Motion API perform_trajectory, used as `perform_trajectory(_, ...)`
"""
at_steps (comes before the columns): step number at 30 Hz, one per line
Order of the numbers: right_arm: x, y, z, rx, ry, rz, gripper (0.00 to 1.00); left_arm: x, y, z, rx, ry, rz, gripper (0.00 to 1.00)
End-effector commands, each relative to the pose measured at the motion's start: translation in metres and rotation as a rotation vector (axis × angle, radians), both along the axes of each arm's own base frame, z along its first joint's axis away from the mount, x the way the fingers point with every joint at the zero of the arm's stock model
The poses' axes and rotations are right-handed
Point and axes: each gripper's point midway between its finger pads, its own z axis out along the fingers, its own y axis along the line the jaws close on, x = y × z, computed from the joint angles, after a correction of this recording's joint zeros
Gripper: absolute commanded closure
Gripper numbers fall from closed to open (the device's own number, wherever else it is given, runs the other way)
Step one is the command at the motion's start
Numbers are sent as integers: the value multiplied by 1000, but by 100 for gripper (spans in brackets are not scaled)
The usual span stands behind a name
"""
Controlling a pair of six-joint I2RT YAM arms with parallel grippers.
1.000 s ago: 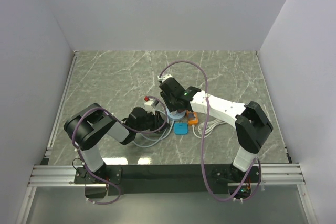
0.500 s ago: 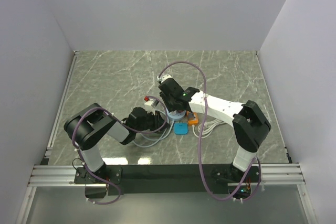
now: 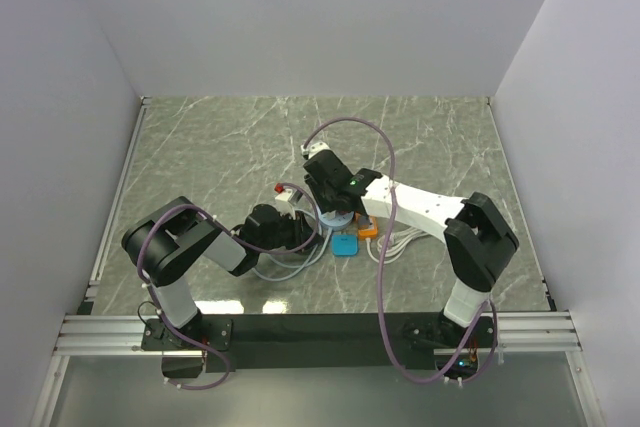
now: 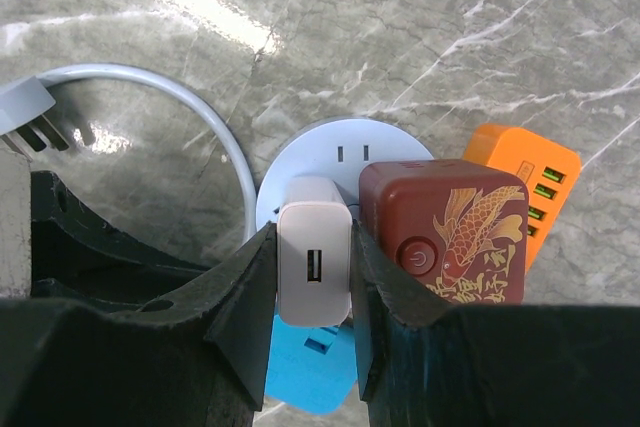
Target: Insert the plug
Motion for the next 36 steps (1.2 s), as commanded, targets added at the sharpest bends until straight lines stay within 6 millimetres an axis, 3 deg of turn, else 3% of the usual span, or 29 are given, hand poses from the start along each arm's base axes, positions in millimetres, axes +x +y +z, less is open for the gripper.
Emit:
perform_trajectory(1,-21,-27,-42,-94,116,-29,100,-2,-1,-9,34,3,-21,78)
perform_trajectory(14,-51,-43,-73,-103,219,-46,100,0,-1,-11,38,6,-17,79)
perform_trajectory(25,-63,-44,-86,-119,260,-38,100,0,0,-12,43,8,-14,79)
perform_trajectory(36,-93,-44,-98,-145,329,-18,100,2,4,-9,35,3,-4,80)
